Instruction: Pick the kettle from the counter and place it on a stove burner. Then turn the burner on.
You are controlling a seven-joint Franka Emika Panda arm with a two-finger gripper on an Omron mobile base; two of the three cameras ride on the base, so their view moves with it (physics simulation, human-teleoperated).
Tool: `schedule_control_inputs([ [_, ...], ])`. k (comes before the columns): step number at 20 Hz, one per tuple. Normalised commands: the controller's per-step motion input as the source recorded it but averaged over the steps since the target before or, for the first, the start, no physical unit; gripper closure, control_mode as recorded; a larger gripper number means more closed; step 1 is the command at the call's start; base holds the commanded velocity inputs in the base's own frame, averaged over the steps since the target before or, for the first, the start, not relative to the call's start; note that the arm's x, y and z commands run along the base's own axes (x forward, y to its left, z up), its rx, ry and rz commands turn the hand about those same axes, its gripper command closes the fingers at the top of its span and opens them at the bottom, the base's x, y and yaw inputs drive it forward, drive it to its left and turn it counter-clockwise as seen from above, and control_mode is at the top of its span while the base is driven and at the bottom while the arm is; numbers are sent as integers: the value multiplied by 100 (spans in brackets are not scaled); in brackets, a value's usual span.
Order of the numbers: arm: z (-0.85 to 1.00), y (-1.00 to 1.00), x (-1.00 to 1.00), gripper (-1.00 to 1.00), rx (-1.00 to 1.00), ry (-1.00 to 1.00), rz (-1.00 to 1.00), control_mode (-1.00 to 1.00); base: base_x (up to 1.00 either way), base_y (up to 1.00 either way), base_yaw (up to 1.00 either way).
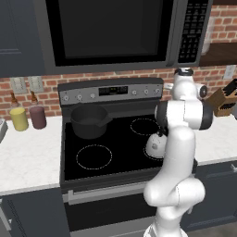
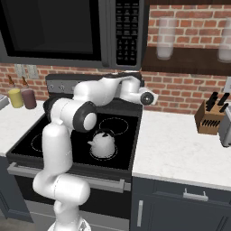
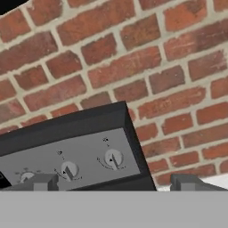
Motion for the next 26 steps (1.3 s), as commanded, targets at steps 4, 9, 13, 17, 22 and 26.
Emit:
schedule_control_inputs([
  [4,-2,2,14,-100,-3,0,0,-100,0,0,0],
  [9,-9,7,13,-100,-6,0,0,-100,0,0,0],
  [13,-16,21,9,-100,-11,0,0,-100,0,0,0],
  [17,-12,32,7,-100,-11,0,0,-100,0,0,0],
  [22,0,20,17,-100,-3,0,0,-100,0,0,0],
  [26,0,0,31,-100,0,0,0,-100,0,0,0],
])
